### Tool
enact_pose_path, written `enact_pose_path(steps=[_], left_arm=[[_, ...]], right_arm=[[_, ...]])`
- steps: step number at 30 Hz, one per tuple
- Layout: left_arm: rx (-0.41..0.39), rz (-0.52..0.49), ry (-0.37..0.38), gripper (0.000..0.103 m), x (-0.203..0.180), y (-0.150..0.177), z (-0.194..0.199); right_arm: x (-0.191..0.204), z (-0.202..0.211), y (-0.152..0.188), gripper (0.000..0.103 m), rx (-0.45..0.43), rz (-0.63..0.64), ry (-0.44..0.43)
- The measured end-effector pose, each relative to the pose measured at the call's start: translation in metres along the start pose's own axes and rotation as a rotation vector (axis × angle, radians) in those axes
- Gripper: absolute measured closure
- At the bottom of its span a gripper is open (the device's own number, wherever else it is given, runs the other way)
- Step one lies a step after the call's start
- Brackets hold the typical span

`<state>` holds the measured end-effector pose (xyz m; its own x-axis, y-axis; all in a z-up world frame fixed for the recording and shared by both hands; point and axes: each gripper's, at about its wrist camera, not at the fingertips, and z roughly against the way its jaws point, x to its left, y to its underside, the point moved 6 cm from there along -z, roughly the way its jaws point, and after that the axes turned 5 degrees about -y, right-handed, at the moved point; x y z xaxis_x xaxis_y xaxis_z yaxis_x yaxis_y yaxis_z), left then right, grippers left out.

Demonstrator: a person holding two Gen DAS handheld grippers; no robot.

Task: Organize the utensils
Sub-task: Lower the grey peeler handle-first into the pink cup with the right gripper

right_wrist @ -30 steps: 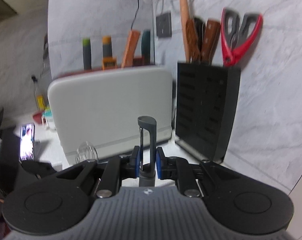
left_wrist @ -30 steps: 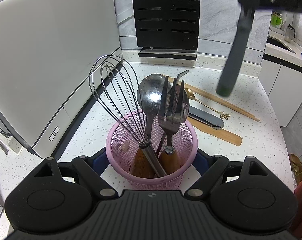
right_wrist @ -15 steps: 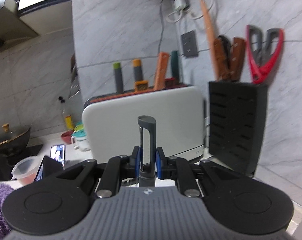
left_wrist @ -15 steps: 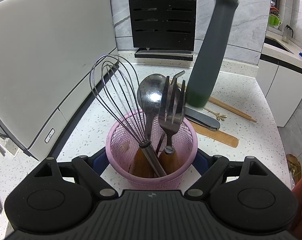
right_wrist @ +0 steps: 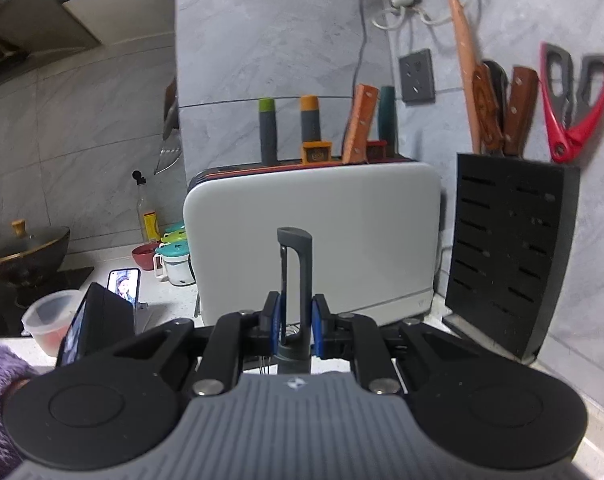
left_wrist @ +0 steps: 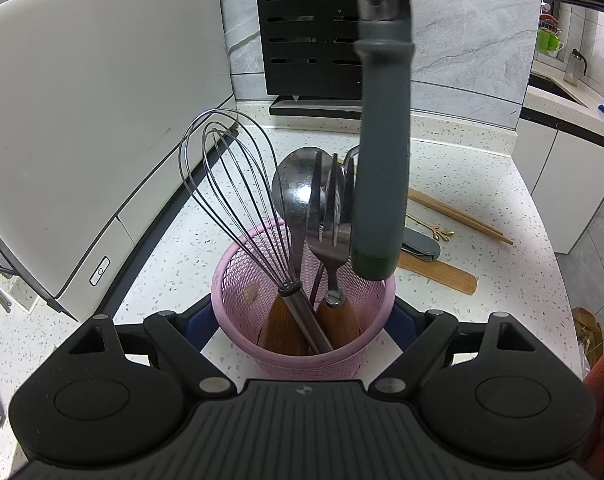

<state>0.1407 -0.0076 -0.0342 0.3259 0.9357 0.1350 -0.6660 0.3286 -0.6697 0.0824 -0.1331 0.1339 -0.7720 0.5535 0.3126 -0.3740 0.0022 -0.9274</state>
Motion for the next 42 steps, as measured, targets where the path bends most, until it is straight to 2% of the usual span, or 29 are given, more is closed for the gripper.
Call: enact_pose_path(steps=[4, 8, 14, 27, 31, 39, 42], left_arm=[[0.0, 0.0, 0.0, 0.004, 0.0, 0.0, 0.0], [0.0, 0.0, 0.0, 0.004, 0.0, 0.0, 0.0], [-0.001, -0.003, 0.005, 0.004, -0.001, 0.001, 0.0], [-0.002, -0.002, 0.008, 0.005, 0.0, 0.003, 0.0], [-0.002, -0.002, 0.007, 0.005, 0.001, 0.003, 0.0], [-0.002, -0.001, 0.009, 0.005, 0.002, 0.004, 0.001], [-0.001, 0.001, 0.009, 0.005, 0.002, 0.003, 0.001]], right_arm=[[0.009, -0.003, 0.003, 0.09, -0.021, 0.065, -0.003], [0.011, -0.008, 0.003, 0.09, -0.028, 0.065, -0.013], [0.008, -0.023, 0.017, 0.09, 0.039, 0.073, -0.014], [0.025, -0.01, 0.026, 0.089, 0.046, 0.251, -0.019], [0.022, -0.004, 0.027, 0.09, 0.06, 0.249, -0.022], [0.007, 0.001, 0.026, 0.09, 0.126, 0.145, -0.027], [0.006, 0.001, 0.027, 0.09, 0.143, 0.146, -0.026]])
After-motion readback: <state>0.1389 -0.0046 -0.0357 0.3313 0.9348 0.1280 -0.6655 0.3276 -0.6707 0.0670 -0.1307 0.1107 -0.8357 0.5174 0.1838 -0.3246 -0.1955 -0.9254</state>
